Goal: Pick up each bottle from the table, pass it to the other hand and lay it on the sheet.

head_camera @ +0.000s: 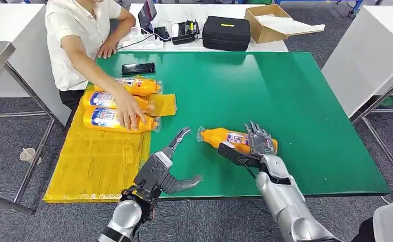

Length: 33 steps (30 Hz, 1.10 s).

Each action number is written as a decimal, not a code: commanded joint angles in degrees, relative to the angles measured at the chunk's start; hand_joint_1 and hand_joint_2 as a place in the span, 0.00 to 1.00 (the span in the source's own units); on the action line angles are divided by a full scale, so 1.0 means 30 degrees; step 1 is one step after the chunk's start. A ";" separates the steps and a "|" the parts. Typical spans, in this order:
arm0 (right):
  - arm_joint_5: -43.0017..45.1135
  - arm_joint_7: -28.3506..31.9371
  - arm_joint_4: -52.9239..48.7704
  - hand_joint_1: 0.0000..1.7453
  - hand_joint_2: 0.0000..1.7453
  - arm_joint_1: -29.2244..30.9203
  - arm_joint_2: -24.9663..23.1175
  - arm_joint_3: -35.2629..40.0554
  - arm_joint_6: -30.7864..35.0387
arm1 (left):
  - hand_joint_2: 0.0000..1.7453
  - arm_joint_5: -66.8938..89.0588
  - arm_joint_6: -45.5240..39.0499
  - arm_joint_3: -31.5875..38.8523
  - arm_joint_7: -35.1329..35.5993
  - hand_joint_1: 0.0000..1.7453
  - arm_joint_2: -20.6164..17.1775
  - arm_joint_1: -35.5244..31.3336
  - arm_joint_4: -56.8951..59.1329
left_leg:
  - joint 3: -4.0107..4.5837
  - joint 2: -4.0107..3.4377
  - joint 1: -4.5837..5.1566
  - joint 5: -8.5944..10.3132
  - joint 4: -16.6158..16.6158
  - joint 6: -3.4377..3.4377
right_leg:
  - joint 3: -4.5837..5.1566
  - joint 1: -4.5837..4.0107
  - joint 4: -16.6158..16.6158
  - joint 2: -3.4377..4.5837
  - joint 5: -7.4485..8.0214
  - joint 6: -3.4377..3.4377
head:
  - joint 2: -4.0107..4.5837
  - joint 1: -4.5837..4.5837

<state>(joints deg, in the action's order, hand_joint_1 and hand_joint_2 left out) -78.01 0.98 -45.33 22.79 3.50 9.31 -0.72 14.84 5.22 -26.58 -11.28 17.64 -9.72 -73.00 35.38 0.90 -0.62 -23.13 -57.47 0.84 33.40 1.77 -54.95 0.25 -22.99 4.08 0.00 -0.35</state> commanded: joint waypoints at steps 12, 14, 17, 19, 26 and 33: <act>0.3543 0.2599 -0.1203 1.00 1.00 -0.3077 0.1722 -0.0284 -0.1951 | 1.00 -0.0228 0.0467 -0.0065 0.0035 0.00 0.0565 0.0562 0.0138 | -0.0095 0.0161 -0.0021 -0.0051 0.0020 0.0019 | -0.0119 -0.0034 0.0073 -0.0146 -0.0109 -0.0084 | 0.0000 0.0000; 0.3543 0.2599 -0.1203 1.00 1.00 -0.3077 0.1722 -0.0284 -0.1951 | 1.00 -0.0228 0.0467 -0.0065 0.0035 0.00 0.0565 0.0562 0.0138 | -0.0111 0.0141 -0.0024 -0.0063 0.0014 0.0013 | -0.0137 -0.0034 0.0062 -0.0116 -0.0088 -0.0037 | 0.0000 0.0007; 0.3524 0.2575 -0.1211 1.00 1.00 -0.3032 0.1687 -0.0246 -0.1960 | 1.00 -0.0226 0.0466 -0.0067 0.0037 0.00 0.0580 0.0524 0.0131 | -0.0132 0.0136 -0.0026 -0.0070 0.0014 0.0010 | -0.0160 -0.0037 0.0063 -0.0110 -0.0095 -0.0034 | 0.0000 0.0000; 0.5487 0.3892 -0.1071 1.00 1.00 -0.3113 0.1951 -0.0209 -0.2357 | 1.00 -0.0395 0.0545 -0.0211 -0.0056 0.00 0.0555 0.0289 0.0400 | -0.0134 0.0144 -0.0024 -0.0072 0.0013 0.0012 | -0.0162 -0.0036 0.0062 -0.0123 -0.0106 -0.0034 | 0.0000 0.0000; 1.1286 0.7438 -0.2132 1.00 1.00 -0.3663 0.2265 -0.0355 -0.2560 | 1.00 -0.0884 0.0614 -0.0576 -0.0177 0.00 0.0623 -0.0258 0.1139 | -0.0140 0.0155 -0.0026 -0.0097 0.0008 0.0013 | -0.0177 -0.0044 0.0074 -0.0148 -0.0125 -0.0056 | 0.0000 0.0007; 1.5163 0.9157 -0.4629 1.00 1.00 -0.4041 0.1240 -0.0695 -0.2925 | 1.00 -0.2046 0.0788 -0.0387 -0.0105 0.00 0.0740 -0.0079 0.0979 | -0.0127 -0.0046 -0.0025 -0.0123 -0.0008 -0.0006 | -0.0265 -0.0049 0.0037 0.0003 -0.0055 -0.0101 | 0.0000 0.0000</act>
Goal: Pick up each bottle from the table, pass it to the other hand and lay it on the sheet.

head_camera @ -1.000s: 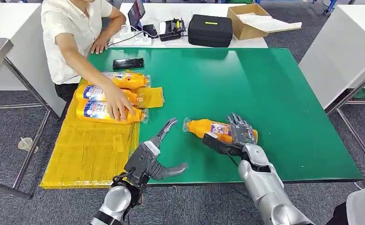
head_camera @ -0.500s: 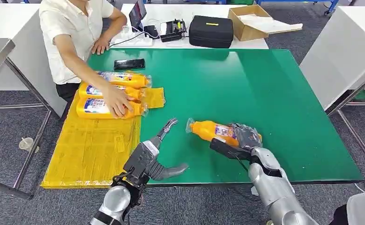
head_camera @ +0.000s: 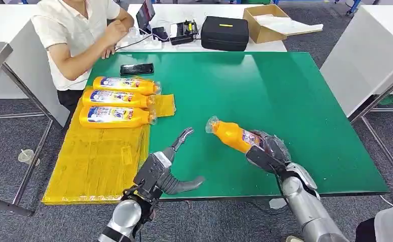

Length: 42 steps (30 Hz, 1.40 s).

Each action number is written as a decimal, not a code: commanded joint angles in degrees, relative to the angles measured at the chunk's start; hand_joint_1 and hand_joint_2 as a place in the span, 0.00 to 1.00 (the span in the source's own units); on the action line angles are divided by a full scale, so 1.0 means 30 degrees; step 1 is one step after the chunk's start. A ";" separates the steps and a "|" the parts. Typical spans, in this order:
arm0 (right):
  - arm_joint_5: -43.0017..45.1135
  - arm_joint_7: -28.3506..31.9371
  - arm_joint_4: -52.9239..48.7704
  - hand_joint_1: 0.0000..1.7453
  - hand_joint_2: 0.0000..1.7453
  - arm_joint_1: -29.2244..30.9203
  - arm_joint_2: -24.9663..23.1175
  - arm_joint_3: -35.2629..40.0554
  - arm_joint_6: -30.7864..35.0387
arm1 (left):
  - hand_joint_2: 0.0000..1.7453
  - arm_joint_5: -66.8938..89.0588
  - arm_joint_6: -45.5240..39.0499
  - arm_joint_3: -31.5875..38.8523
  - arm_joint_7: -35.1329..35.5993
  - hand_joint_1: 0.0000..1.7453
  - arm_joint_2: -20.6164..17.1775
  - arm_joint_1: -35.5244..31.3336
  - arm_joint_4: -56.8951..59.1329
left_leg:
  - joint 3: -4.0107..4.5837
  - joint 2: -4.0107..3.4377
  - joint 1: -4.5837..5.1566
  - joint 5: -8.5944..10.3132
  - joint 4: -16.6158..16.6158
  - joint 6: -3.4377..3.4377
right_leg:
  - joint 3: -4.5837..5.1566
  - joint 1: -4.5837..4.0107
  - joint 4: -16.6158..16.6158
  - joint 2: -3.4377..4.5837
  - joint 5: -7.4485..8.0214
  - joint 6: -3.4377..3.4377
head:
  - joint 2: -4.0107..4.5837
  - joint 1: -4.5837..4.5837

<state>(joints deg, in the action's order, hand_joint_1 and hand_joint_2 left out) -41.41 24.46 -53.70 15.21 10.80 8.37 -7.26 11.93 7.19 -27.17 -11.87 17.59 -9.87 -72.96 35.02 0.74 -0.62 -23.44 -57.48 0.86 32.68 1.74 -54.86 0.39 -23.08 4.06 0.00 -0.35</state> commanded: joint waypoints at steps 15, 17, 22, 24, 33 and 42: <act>0.5222 0.1782 -0.5906 1.00 1.00 -0.1878 -0.1792 0.0031 -0.1609 | 1.00 -0.4417 0.0229 0.0478 0.0039 0.00 0.0673 0.0222 0.1309 | 0.0123 -0.0091 -0.0003 -0.0030 -0.0017 -0.0015 | 0.0103 -0.0011 -0.0035 0.0026 -0.0036 -0.0097 | 0.0000 0.0000; 0.5274 0.1623 -0.6757 0.99 1.00 -0.1860 -0.1838 0.0488 -0.1768 | 1.00 -0.5266 0.0396 0.0816 0.0082 0.00 0.0750 0.0406 0.0983 | 0.0202 -0.0060 0.0010 0.0003 0.0000 -0.0007 | 0.0173 0.0008 -0.0026 0.0013 -0.0009 -0.0047 | 0.0000 -0.0007; 0.5373 0.1609 -0.7080 0.99 1.00 -0.1797 -0.1889 0.0834 -0.1863 | 1.00 -0.5909 0.0690 0.0909 0.0212 0.00 0.0740 0.0467 0.0986 | 0.0196 -0.0083 -0.0002 -0.0015 -0.0002 -0.0005 | 0.0169 -0.0005 -0.0023 0.0036 -0.0019 -0.0054 | 0.0000 -0.0007; 0.5444 0.1703 -0.6910 1.00 1.00 -0.1700 -0.1848 0.1022 -0.1927 | 1.00 -0.6451 0.0839 0.0960 0.0231 0.00 0.0795 0.0481 0.1145 | 0.0181 -0.0074 -0.0007 -0.0026 -0.0008 -0.0003 | 0.0147 -0.0013 -0.0021 0.0020 -0.0033 -0.0067 | 0.0000 -0.0007; 0.5928 0.1939 -0.7506 1.00 1.00 -0.1203 -0.2776 0.2238 -0.1984 | 1.00 -0.7754 0.0705 0.1115 0.0239 0.00 0.0802 -0.0207 0.1377 | 0.0251 -0.0040 -0.0005 -0.0004 -0.0008 -0.0010 | 0.0212 -0.0006 -0.0034 0.0028 -0.0015 -0.0055 | 0.0000 0.0000; 0.6130 0.1920 -0.6019 1.00 1.00 0.0187 -0.3511 0.4450 -0.2246 | 1.00 -1.0709 0.1383 0.0689 0.0359 0.00 0.0802 -0.1354 0.3414 | 0.0238 -0.0048 -0.0010 -0.0008 -0.0012 -0.0005 | 0.0207 -0.0010 -0.0028 0.0032 -0.0015 -0.0056 | 0.0000 -0.0007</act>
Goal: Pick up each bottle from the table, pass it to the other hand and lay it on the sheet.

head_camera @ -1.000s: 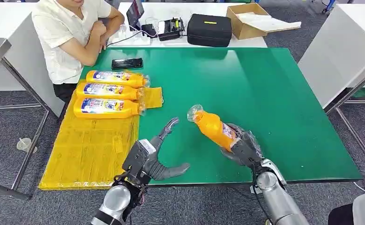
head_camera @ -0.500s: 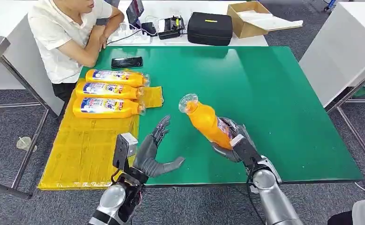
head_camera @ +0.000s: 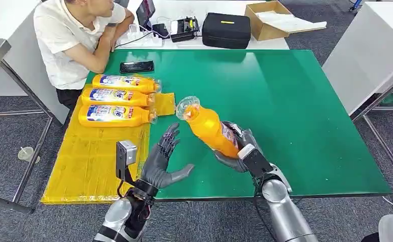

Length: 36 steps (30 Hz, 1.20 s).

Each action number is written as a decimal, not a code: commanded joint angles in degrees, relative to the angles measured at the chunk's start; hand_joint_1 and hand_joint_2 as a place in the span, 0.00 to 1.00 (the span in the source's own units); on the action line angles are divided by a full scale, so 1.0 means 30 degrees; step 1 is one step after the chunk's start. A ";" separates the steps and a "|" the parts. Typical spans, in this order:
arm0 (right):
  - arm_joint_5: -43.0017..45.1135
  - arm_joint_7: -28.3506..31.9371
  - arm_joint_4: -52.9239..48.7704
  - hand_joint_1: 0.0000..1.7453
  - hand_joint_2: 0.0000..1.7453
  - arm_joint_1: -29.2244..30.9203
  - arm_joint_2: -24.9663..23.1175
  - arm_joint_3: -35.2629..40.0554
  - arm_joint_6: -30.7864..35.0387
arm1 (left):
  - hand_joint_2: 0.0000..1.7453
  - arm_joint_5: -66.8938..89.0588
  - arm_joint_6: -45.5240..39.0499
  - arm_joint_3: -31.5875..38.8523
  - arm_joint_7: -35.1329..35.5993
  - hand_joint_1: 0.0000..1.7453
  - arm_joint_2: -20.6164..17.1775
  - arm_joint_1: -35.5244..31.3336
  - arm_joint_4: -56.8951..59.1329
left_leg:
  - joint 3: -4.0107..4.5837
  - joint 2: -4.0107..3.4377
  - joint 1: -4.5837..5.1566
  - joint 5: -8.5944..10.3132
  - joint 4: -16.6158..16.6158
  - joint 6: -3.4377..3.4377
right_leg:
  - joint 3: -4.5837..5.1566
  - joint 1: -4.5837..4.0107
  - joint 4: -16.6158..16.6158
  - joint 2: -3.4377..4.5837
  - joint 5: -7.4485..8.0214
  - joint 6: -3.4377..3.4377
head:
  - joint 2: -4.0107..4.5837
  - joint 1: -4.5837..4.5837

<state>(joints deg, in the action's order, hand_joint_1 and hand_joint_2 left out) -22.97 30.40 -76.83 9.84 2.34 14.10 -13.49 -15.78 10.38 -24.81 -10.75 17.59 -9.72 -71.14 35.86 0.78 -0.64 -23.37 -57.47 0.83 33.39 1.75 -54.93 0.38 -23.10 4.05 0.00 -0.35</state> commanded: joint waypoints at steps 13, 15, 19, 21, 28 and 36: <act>-0.0136 -0.0080 0.3175 1.00 1.00 0.2608 -0.0479 0.4848 -0.0290 | 1.00 -0.3939 0.0564 -0.0843 -0.0212 0.00 0.0802 -0.2865 0.3915 | -0.0038 -0.0018 -0.0004 -0.0018 -0.0009 0.0004 | -0.0040 -0.0016 0.0004 -0.0009 -0.0019 -0.0056 | 0.0000 0.0000; -0.0039 -0.0011 0.3572 1.00 1.00 0.2466 -0.0312 0.5196 -0.0454 | 1.00 -0.4049 0.0511 -0.0967 -0.0373 0.00 0.0802 -0.2992 0.3657 | -0.0051 -0.0007 -0.0014 -0.0035 -0.0027 0.0005 | -0.0068 -0.0028 -0.0005 -0.0026 -0.0037 -0.0070 | 0.0000 0.0007; -0.0004 0.0138 0.4234 1.00 1.00 0.2444 -0.0109 0.5876 -0.0477 | 1.00 -0.4198 0.0645 -0.1103 -0.0616 0.00 0.0802 -0.2983 0.3107 | -0.0018 0.0011 -0.0013 -0.0013 -0.0015 0.0001 | -0.0030 -0.0023 0.0001 -0.0036 -0.0021 -0.0057 | 0.0000 0.0000; 0.0054 0.0177 0.4266 1.00 1.00 0.2413 -0.0046 0.6031 -0.0448 | 1.00 -0.4158 0.0702 -0.1168 -0.0754 0.00 0.0787 -0.2929 0.2789 | 0.0015 0.0003 -0.0008 -0.0002 -0.0010 0.0001 | 0.0012 -0.0015 0.0002 -0.0021 -0.0008 -0.0041 | 0.0000 0.0000; 0.0177 0.0137 0.4203 1.00 1.00 0.2389 -0.0032 0.6020 -0.0525 | 1.00 -0.4119 0.0737 -0.1153 -0.0854 0.00 0.0785 -0.2870 0.2641 | -0.0020 0.0005 -0.0015 -0.0030 -0.0030 0.0001 | -0.0027 -0.0029 -0.0010 -0.0042 -0.0038 -0.0073 | 0.0000 0.0007; 0.0432 -0.0267 0.3844 0.94 1.00 0.1864 0.0044 0.6082 -0.0127 | 1.00 -0.2604 -0.0127 -0.1292 -0.1705 0.93 0.0802 -0.2529 0.1444 | -0.0003 0.0013 -0.0020 -0.0027 -0.0029 0.0000 | -0.0012 -0.0032 -0.0006 -0.0046 -0.0036 -0.0066 | 0.0000 0.0007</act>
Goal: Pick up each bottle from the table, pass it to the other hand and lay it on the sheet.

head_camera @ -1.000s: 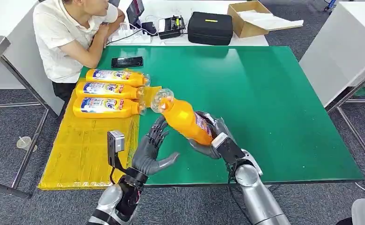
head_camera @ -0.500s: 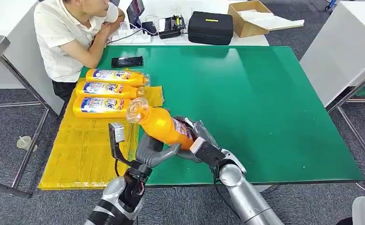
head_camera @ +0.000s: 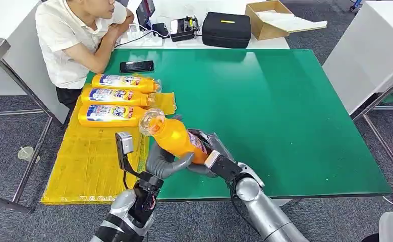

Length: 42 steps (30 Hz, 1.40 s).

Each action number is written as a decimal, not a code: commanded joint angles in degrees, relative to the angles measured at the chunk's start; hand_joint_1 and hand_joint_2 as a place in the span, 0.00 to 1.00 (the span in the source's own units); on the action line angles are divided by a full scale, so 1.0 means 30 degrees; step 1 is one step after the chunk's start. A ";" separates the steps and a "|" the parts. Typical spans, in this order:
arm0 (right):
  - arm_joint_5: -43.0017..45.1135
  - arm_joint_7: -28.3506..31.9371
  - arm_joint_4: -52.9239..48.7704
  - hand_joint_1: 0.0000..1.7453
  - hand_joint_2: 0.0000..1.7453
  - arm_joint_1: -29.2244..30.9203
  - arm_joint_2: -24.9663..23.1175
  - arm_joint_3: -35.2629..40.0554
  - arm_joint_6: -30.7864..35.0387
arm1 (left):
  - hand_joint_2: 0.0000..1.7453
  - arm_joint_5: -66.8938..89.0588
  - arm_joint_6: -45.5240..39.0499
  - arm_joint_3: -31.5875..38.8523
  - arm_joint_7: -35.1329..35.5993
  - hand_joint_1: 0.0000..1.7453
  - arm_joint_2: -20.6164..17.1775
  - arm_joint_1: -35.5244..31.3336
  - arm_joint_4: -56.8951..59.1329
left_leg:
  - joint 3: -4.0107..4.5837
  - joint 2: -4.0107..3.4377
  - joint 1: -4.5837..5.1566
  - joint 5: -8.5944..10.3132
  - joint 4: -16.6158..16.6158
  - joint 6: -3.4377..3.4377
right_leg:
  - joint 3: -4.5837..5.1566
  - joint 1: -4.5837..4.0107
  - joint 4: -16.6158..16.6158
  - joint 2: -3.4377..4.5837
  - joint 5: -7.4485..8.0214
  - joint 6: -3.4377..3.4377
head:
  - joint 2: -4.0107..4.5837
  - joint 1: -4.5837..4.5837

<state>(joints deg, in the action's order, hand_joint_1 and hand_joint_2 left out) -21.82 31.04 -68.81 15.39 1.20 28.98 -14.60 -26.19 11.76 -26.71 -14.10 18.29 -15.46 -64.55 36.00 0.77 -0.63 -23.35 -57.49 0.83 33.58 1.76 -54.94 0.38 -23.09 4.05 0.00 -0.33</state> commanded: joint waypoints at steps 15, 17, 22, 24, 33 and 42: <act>0.0040 -0.0506 0.1170 0.84 1.00 0.0000 0.0323 0.0942 0.0459 | 1.00 0.1879 -0.1118 -0.0849 -0.0875 1.00 0.0543 -0.0687 -0.0650 | -0.0034 0.0019 -0.0009 -0.0019 -0.0005 0.0002 | -0.0048 -0.0019 0.0005 -0.0047 -0.0027 -0.0048 | 0.0000 0.0000; 0.0043 -0.0604 0.0853 0.68 1.00 -0.0328 0.0142 0.0736 0.0580 | 1.00 0.2058 -0.1371 -0.0839 -0.0928 1.00 0.0569 -0.0675 -0.0763 | -0.0048 0.0025 -0.0013 -0.0029 -0.0013 0.0001 | -0.0068 -0.0026 0.0000 -0.0057 -0.0039 -0.0060 | 0.0000 -0.0007; 0.0013 -0.0782 0.0632 0.00 1.00 -0.0680 -0.0170 0.0551 0.0799 | 1.00 0.2123 -0.1715 -0.0869 -0.0960 1.00 0.0569 -0.0603 -0.0636 | -0.0057 0.0018 -0.0018 -0.0038 -0.0016 -0.0003 | -0.0072 -0.0031 -0.0003 -0.0054 -0.0046 -0.0069 | 0.0000 -0.0008; -0.0101 -0.0905 0.0366 0.00 1.00 -0.0938 -0.0433 0.0299 0.1091 | 1.00 0.2067 -0.1978 -0.0689 -0.0923 1.00 0.0569 -0.0555 -0.0552 | -0.0016 0.0014 -0.0011 -0.0010 -0.0002 -0.0001 | -0.0026 -0.0018 0.0006 -0.0037 -0.0017 -0.0038 | 0.0000 -0.0008; -0.2195 -0.0954 -0.2080 0.00 1.00 -0.3024 -0.0414 -0.1184 0.2649 | 1.00 0.6815 -0.3700 0.0424 -0.1313 1.00 0.0402 -0.0368 -0.1296 | -0.0060 0.0030 -0.0017 -0.0042 -0.0020 -0.0003 | -0.0081 -0.0031 -0.0009 -0.0069 -0.0056 -0.0077 | 0.0000 -0.0007; -0.2875 -0.0830 -0.3766 0.00 1.00 -0.5996 -0.0360 -0.4398 0.2972 | 1.00 1.1271 -0.4911 0.1447 -0.1016 1.00 0.0423 0.0872 -0.3059 | -0.0011 0.0048 -0.0007 -0.0031 -0.0006 -0.0001 | -0.0040 -0.0017 0.0002 -0.0045 -0.0037 -0.0054 | 0.0000 0.0000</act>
<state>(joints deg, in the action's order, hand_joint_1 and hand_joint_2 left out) -29.86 28.41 -76.09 3.25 -0.57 23.34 -5.79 2.56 -1.01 -25.93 -17.57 18.27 -14.58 -70.86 36.13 0.92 -0.63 -23.36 -57.49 0.83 33.63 1.77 -54.94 0.32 -23.11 4.04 0.00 -0.33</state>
